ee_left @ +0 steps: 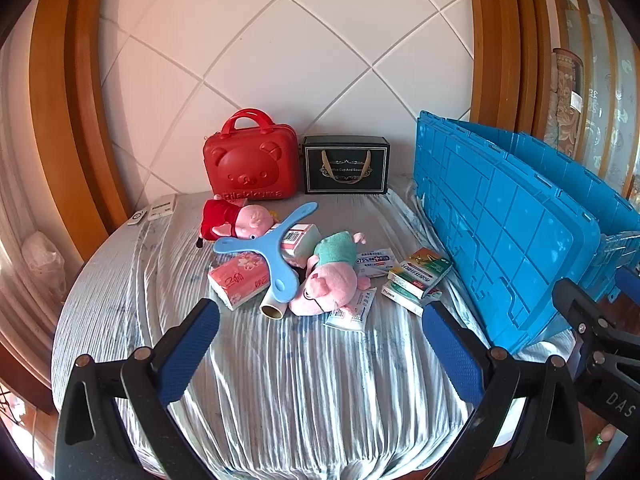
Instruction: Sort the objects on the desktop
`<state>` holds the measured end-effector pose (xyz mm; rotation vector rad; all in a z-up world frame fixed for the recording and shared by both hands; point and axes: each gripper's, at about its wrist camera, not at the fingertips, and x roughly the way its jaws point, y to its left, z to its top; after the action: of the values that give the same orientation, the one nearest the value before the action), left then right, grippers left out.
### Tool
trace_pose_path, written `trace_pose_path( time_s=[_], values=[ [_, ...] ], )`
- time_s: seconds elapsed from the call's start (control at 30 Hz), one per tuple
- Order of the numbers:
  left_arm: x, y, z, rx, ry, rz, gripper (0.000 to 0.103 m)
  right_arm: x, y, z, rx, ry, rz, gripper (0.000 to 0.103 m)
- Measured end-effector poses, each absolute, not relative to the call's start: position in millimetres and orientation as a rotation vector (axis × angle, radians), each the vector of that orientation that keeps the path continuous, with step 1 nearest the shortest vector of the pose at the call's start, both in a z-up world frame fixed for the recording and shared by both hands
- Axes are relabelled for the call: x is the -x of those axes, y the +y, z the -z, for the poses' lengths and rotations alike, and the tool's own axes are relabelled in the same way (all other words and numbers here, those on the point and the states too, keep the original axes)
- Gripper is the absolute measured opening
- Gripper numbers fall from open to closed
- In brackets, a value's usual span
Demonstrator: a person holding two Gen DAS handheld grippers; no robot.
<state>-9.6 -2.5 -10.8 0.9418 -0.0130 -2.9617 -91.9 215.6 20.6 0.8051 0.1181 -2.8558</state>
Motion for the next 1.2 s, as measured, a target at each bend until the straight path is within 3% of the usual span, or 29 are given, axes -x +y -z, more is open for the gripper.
trace_pose_path(
  time_s=[1.2],
  values=[
    [33.2, -22.0, 25.9, -1.019, 0.005, 2.957, 0.103, 110.5, 193.1, -7.0, -0.88, 0.163, 2.855, 0.103]
  ],
)
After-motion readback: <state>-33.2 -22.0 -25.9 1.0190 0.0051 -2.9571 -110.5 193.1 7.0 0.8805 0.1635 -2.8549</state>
